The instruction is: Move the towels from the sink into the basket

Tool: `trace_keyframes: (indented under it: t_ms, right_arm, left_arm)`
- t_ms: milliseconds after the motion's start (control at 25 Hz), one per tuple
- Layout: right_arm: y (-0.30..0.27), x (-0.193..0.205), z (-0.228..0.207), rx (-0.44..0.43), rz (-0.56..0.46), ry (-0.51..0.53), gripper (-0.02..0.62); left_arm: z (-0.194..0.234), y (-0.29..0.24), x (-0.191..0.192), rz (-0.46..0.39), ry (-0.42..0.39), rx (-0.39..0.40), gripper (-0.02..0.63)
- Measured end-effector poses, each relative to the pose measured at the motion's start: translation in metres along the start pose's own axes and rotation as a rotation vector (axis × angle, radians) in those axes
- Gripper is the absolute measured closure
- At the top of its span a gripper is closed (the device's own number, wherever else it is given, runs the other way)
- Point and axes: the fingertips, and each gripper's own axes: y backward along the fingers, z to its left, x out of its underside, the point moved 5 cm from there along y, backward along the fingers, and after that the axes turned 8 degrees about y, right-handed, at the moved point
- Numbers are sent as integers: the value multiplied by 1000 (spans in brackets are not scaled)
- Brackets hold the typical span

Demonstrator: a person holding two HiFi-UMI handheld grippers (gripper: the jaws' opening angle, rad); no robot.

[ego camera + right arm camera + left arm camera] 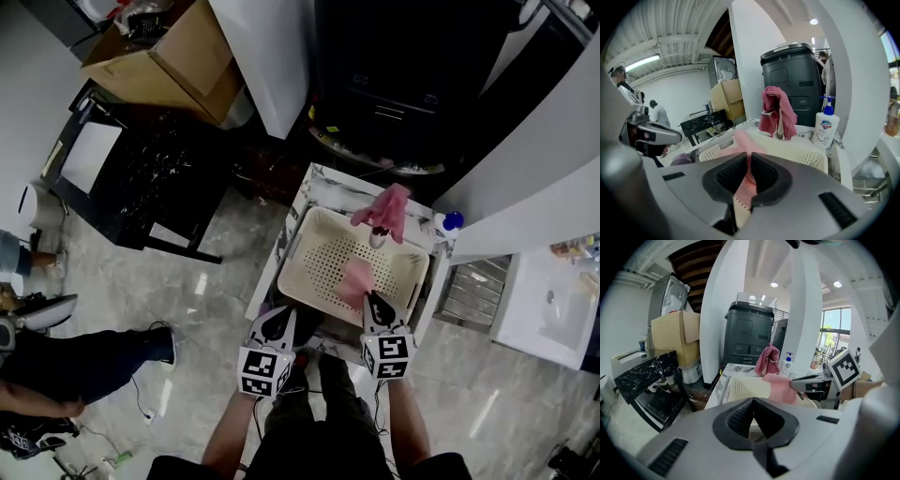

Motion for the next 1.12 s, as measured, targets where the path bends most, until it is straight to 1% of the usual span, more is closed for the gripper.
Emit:
trace_keyframes:
  t_ms: [160,240,320,360,800,1120]
  right_arm:
    - [-5,2,2,-35,-4,-11,536]
    - [-8,4,4,-58,2,-15,461]
    - [-9,6,5,-69,8,-16,428]
    - [-9,7,5,-71,9,-17,422]
    - [-7,1,8,-77,-9,-7,417]
    - [12,-23,13,-34,-61,0,420]
  left_arm:
    - [-1,-3,-1,2,3,-2,598]
    - [0,-3,1,7,5,-7,598]
    - [1,-2,3,12,8,-13,598]
    - [1,-2,4,14,10,-15,598]
    - [1,4,5,0,14,-20,598]
    - [2,24,-9,-42,-5,-12,598]
